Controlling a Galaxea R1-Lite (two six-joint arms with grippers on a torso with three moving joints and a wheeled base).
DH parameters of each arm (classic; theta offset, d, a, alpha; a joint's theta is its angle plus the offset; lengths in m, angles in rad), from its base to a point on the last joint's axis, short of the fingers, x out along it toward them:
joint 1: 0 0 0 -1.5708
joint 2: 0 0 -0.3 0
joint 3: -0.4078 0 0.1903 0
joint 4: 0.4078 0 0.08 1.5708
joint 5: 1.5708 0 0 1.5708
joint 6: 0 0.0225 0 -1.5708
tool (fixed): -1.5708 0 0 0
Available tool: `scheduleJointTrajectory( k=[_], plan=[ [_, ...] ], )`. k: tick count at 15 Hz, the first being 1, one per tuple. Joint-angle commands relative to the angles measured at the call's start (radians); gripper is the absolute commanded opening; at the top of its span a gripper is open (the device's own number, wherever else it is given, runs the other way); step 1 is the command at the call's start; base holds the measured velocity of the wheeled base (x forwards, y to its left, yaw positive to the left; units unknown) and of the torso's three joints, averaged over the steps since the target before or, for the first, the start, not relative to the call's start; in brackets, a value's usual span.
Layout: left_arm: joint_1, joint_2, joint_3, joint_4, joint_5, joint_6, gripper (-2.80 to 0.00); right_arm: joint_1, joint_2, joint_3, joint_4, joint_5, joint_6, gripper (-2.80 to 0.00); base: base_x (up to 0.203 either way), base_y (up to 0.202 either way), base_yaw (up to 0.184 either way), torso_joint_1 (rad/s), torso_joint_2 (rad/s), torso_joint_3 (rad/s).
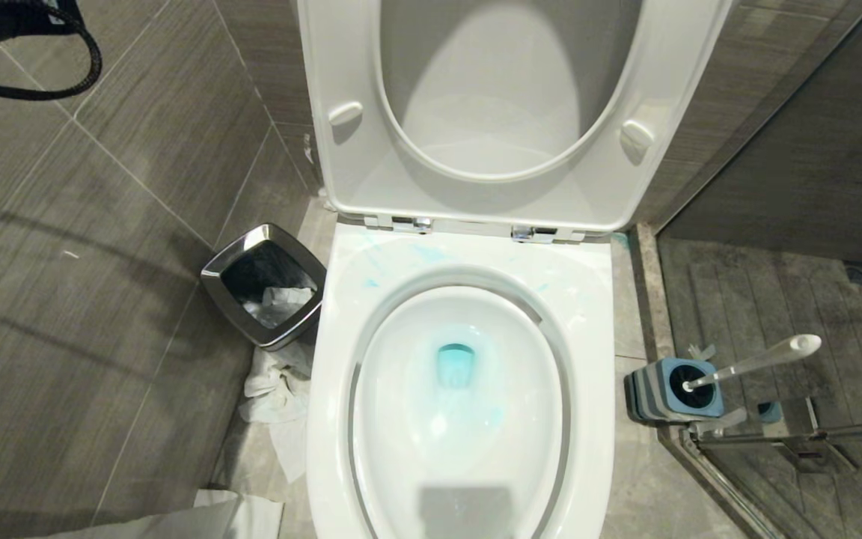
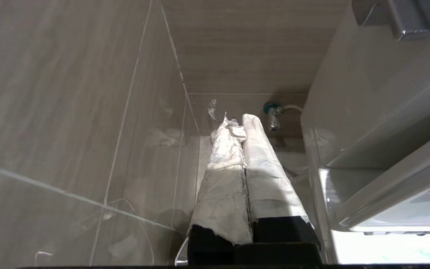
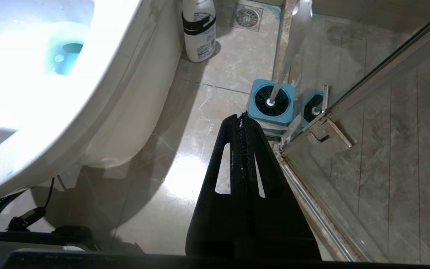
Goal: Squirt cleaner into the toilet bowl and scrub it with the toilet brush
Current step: Flush the toilet
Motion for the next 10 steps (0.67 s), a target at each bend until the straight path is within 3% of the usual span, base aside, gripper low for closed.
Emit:
scheduleJointTrajectory(
  k=[1, 5, 10],
  plan=[
    [0.003, 0.018, 0.0, -0.001, -0.001, -0.001, -2.8, 0.001, 0.0, 0.012, 0.0, 0.0, 0.0, -2.8, 0.0, 0.0, 0.0, 0.0, 0.0, 0.0],
    [0.015, 0.055, -0.038, -0.05, -0.003, -0.007, -2.8, 0.0, 0.0, 0.012, 0.0, 0.0, 0.0, -2.8, 0.0, 0.0, 0.0, -0.001, 0.0, -0.019],
    [0.011, 0.109, -0.047, -0.2, -0.006, -0.01, -2.8, 0.0, 0.0, 0.012, 0.0, 0.0, 0.0, -2.8, 0.0, 0.0, 0.0, 0.003, 0.0, -0.17]
  ],
)
